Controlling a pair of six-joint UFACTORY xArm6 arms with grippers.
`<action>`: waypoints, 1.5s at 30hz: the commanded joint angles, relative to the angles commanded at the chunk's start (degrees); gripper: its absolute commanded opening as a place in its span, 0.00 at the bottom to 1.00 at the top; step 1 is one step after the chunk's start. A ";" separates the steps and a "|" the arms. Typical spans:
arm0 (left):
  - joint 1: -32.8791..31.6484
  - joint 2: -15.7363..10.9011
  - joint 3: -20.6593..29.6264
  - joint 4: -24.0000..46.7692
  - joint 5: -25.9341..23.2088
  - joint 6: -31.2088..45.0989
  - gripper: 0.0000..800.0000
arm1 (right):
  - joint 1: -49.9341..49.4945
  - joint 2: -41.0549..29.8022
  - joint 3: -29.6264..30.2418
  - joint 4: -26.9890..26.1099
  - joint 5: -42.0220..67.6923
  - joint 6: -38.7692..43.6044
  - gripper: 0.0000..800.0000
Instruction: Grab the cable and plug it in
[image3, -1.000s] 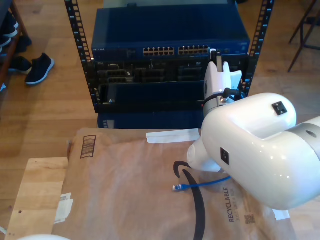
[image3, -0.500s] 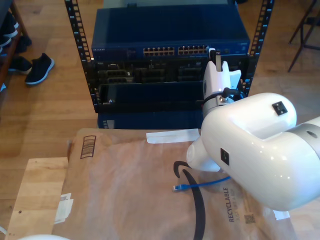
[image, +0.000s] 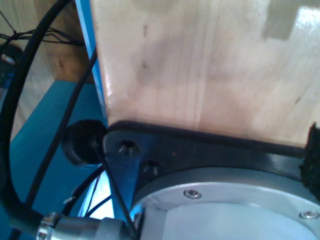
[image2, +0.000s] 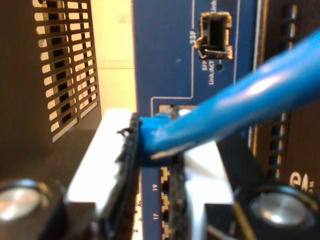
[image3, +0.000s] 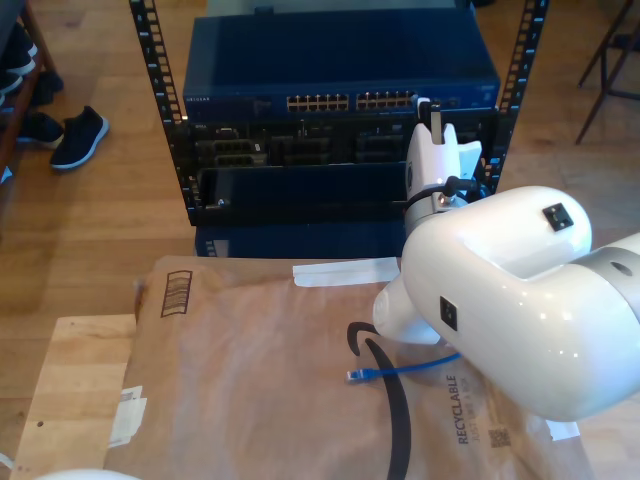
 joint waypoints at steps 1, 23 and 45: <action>0.00 -0.09 0.00 0.00 0.00 0.00 1.00 | 0.00 0.00 0.00 0.00 0.00 0.00 0.00; 0.00 -0.09 0.00 0.00 0.00 0.00 1.00 | -0.09 1.58 -2.29 0.00 0.26 0.00 0.00; 0.00 -0.09 0.00 0.00 0.00 0.00 1.00 | -0.18 2.64 -3.52 -0.53 0.79 0.00 0.00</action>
